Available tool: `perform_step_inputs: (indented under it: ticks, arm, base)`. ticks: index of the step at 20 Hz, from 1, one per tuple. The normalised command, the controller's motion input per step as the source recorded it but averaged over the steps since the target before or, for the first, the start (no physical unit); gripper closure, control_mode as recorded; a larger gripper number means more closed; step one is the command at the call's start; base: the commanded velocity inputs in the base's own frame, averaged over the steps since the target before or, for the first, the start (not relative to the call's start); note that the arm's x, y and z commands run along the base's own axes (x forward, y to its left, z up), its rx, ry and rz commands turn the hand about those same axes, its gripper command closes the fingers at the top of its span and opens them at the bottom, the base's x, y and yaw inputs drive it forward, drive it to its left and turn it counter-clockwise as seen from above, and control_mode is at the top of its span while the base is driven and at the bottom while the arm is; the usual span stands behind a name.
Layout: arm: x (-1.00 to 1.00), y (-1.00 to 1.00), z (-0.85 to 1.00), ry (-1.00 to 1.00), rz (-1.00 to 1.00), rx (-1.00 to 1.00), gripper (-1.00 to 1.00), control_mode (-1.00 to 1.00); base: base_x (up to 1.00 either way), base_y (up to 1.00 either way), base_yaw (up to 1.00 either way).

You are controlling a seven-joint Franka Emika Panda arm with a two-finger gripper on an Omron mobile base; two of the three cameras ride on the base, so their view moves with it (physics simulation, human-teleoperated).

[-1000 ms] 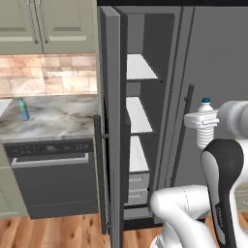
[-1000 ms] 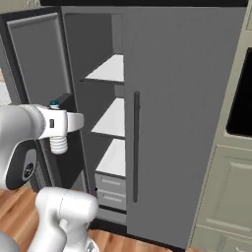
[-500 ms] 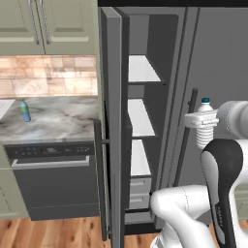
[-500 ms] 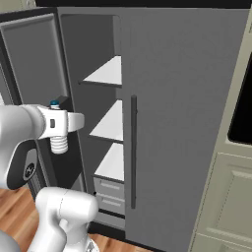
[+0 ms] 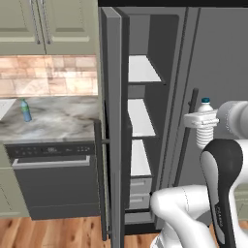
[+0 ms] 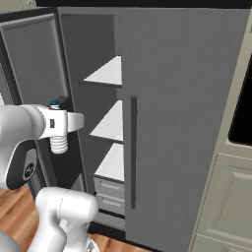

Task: Take the bottled waters from the counter and place them in the freezer to freeze. Close the freezer door after placing the bottles.

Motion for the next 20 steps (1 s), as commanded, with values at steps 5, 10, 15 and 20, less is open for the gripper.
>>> perform_step_inputs:
  ticks: [5, 10, 15, 20]
  arm:
    - [0.0, 0.0, 0.0, 0.0, 0.0, 0.0, 1.0, 1.0]
    - [0.0, 0.0, 0.0, 0.0, 0.0, 0.0, 1.0, 1.0]
    - [0.0, 0.0, 0.0, 0.0, 0.0, 0.0, 1.0, 1.0]
    - [0.0, 0.0, 0.0, 0.0, 0.0, 0.0, 1.0, 1.0]
  base:
    - [0.08, -0.45, 0.0]
    - [-0.09, -0.55, -0.05]
    - [-0.18, -0.45, -0.06]
    - [0.0, -0.16, -0.02]
